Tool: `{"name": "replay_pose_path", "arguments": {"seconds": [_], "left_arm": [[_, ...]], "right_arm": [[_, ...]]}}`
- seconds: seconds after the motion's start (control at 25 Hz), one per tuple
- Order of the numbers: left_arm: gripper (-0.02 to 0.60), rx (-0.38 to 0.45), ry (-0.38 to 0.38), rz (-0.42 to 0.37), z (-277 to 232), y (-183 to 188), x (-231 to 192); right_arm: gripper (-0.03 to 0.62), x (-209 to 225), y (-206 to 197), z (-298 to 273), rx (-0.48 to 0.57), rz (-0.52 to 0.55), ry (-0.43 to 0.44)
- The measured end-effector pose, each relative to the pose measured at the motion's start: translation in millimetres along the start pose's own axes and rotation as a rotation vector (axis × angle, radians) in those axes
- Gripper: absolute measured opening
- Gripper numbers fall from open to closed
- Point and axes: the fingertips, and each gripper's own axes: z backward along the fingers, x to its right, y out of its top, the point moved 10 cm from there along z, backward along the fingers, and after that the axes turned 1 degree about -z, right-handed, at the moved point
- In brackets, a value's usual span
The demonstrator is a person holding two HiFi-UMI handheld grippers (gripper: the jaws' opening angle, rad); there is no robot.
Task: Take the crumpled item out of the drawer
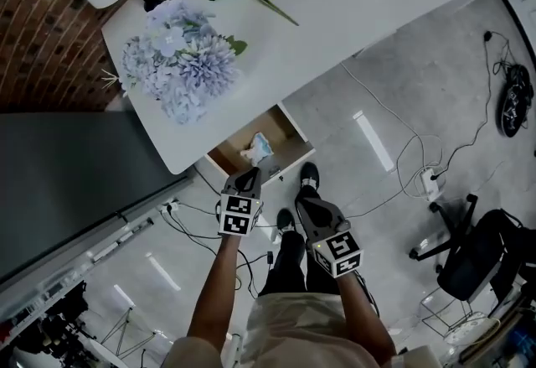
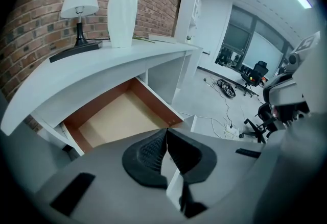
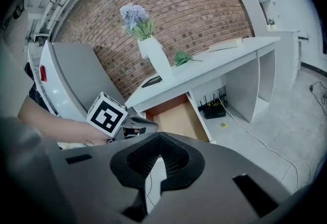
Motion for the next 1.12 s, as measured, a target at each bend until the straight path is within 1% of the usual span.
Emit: {"name": "replay_pose_path", "arguments": {"seconds": [0.16,0.36,0.52,0.68,0.76,0.88,1.04,1.12], "left_arm": [[0.017,-0.023,0.008,-0.024,-18,-8,-7],[0.018,-0.071,0.006,-0.041,-28,-12,-10],[0.018,-0.086,0.022,-0.021,-45,-24,-17],[0.018,-0.116,0.006,-0.022,-59,-28,-17],[0.018,-0.120,0.006,-0.039,-67,-33,-17],[0.018,-0.158,-0.003,-0.075,-76,-41,-22],[0.019,-0.195,-0.013,-0.157,-89,-49,-30],[0.020,-0.200,-0.013,-0.166,-95,-50,-34]], "right_arm": [[0.025,10,-10,1,-0.024,0.008,-0.005],[0.025,16,-24,8,-0.041,-0.016,-0.020],[0.025,18,-30,8,-0.030,-0.036,-0.024],[0.025,19,-41,2,-0.034,-0.059,-0.020],[0.025,19,-46,1,-0.040,-0.063,-0.014],[0.025,18,-52,-1,-0.043,-0.069,-0.008],[0.025,21,-60,-2,-0.053,-0.071,-0.017],[0.025,24,-65,-3,-0.055,-0.068,-0.025]]}}
